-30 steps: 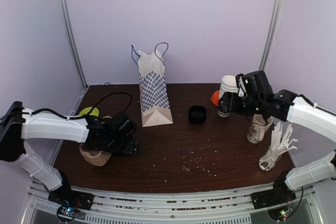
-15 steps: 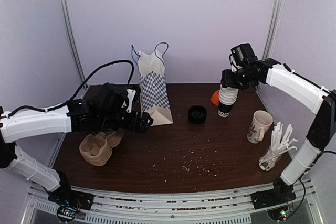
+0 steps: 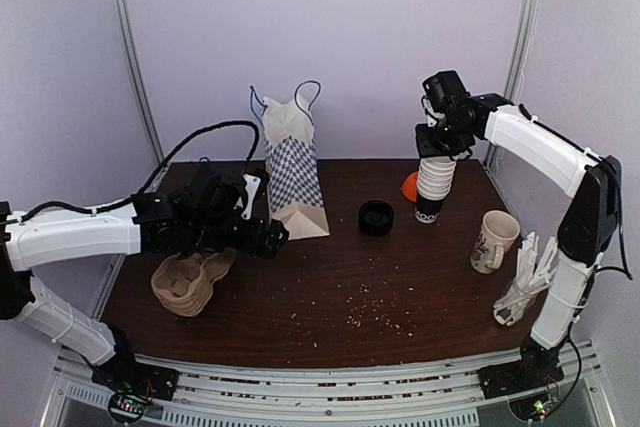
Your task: Pack the takeout coffee
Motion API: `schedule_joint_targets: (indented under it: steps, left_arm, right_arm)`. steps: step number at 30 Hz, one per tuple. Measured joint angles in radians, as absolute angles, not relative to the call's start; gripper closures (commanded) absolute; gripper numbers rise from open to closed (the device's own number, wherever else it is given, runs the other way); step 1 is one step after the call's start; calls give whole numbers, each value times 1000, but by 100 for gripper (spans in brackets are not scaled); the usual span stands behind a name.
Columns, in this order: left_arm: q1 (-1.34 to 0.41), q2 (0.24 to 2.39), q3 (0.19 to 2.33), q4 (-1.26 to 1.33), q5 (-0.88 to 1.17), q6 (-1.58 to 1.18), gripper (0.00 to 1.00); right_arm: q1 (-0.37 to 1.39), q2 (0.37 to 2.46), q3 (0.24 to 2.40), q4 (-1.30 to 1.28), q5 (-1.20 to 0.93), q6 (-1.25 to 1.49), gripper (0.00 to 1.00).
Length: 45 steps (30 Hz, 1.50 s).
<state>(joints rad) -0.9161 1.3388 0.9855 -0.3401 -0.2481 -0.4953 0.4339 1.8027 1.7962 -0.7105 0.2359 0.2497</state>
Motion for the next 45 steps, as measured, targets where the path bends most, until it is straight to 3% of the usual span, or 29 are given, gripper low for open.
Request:
schedule_joint_targets:
  steps: [9,26,37,42,45]
  left_arm:
    - [-916,1347,985,-337,-247,-496,5]
    - [-916,1351,971,-338,-245,-507,6]
    - [-916,1351,960,-337,-239,-513,6]
    - [-916,1351,960,-337,-233,-516,7]
    - [-916,1351,960,-337,-230,-516,7]
  right_arm:
    - [428,1835,1796,-731,236,236,70]
    - [406,1835,1785,-731,233,234,72]
    - [400,1838,1781,-731,220,234,84]
    - [400,1839,1781,-729,215,231,99]
    - [399,1839,1781,-723,214,231,100]
